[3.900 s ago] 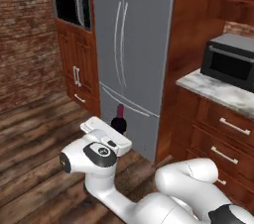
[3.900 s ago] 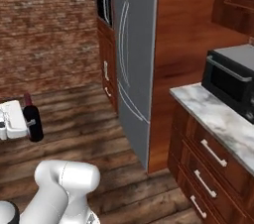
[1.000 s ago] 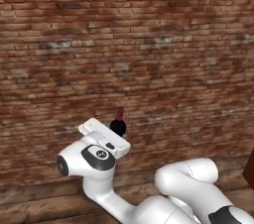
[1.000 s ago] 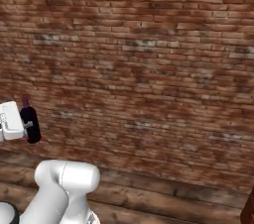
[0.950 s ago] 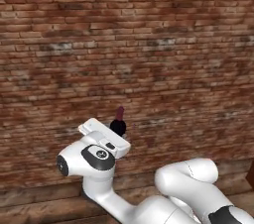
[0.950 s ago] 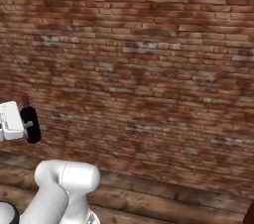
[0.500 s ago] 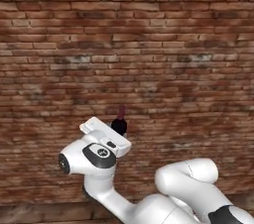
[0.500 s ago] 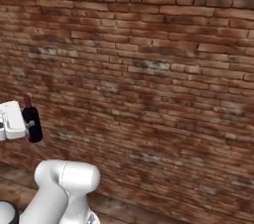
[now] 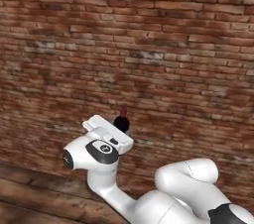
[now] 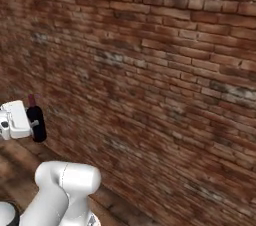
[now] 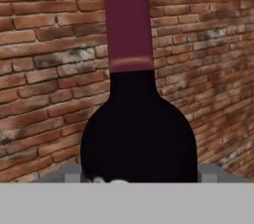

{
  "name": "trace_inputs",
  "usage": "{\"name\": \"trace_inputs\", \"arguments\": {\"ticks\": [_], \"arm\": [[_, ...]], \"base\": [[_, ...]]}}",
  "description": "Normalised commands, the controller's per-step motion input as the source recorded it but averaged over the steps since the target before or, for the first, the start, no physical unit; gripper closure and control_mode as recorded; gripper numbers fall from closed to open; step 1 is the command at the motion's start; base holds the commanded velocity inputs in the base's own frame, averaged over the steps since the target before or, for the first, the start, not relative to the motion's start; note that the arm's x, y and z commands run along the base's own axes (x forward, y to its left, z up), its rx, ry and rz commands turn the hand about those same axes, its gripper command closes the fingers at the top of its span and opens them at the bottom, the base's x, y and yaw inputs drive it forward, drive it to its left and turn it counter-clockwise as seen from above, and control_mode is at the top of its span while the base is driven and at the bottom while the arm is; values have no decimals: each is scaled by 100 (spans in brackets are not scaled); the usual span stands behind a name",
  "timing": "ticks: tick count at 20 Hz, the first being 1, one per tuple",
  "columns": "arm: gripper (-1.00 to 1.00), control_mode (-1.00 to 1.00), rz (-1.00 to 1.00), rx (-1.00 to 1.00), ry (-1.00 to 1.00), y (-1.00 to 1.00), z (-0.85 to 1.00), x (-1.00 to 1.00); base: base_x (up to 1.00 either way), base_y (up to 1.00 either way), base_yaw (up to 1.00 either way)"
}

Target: There is a wine glass and glass cup on the dining counter. Place the wine bottle next to the wine glass and the juice bottle next to the glass cup.

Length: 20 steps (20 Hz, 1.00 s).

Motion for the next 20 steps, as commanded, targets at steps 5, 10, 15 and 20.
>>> {"name": "trace_inputs", "arguments": {"ticks": [5,10,15,20], "arm": [[100,100,0,0,0,0,0,0],[100,100,0,0,0,0,0,0],[100,100,0,0,0,0,0,0],[100,100,0,0,0,0,0,0]], "base": [[8,47,63],[28,27,67],[53,15,59],[75,10,45]]}}
